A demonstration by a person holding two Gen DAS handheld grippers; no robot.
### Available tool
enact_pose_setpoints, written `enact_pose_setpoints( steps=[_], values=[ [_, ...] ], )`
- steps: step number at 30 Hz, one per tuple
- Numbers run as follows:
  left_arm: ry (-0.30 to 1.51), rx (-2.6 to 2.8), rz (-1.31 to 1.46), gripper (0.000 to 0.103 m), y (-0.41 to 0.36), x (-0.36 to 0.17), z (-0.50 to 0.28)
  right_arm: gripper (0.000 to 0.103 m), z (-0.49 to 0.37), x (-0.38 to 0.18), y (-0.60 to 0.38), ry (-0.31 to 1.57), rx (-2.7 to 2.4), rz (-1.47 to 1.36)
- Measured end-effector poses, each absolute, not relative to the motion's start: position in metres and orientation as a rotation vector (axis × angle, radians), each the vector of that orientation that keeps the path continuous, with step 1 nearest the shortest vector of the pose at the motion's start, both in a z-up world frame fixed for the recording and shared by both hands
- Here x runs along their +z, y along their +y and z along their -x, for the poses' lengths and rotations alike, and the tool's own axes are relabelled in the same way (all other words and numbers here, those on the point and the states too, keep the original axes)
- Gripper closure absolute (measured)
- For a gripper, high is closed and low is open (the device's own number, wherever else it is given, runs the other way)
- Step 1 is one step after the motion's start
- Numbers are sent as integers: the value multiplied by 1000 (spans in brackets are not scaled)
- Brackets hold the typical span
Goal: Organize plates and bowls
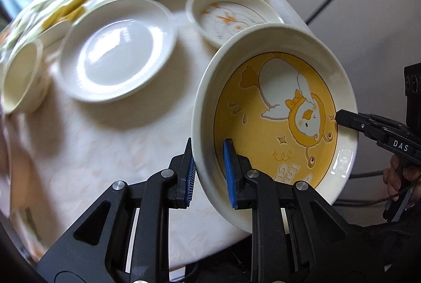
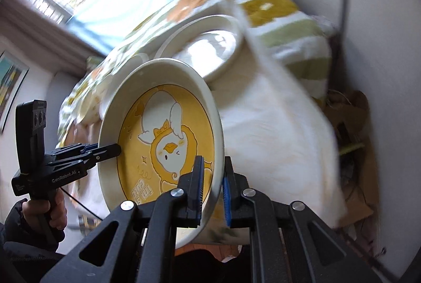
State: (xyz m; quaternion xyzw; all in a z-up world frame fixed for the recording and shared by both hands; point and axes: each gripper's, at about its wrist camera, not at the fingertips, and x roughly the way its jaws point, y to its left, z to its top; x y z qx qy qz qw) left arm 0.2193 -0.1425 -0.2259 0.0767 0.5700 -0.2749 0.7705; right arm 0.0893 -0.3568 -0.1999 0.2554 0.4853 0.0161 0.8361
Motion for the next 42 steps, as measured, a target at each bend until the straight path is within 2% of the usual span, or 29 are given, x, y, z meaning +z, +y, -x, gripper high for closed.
enact_pose_setpoints(
  steps=[10, 20, 32, 42],
  values=[
    [1233, -328, -30, 86, -23, -214, -205, 91, -151, -201, -263, 1098, 304, -436],
    [1286, -205, 47, 86, 72, -236, -197, 91, -184, -224, -174, 1198, 423, -350],
    [1334, -205, 86, 86, 112, -277, -203, 91, -207, -252, -134, 1278, 391, -298],
    [1322, -204, 76, 86, 116, -279, -201, 91, -213, -260, -128, 1292, 383, -289]
  ],
)
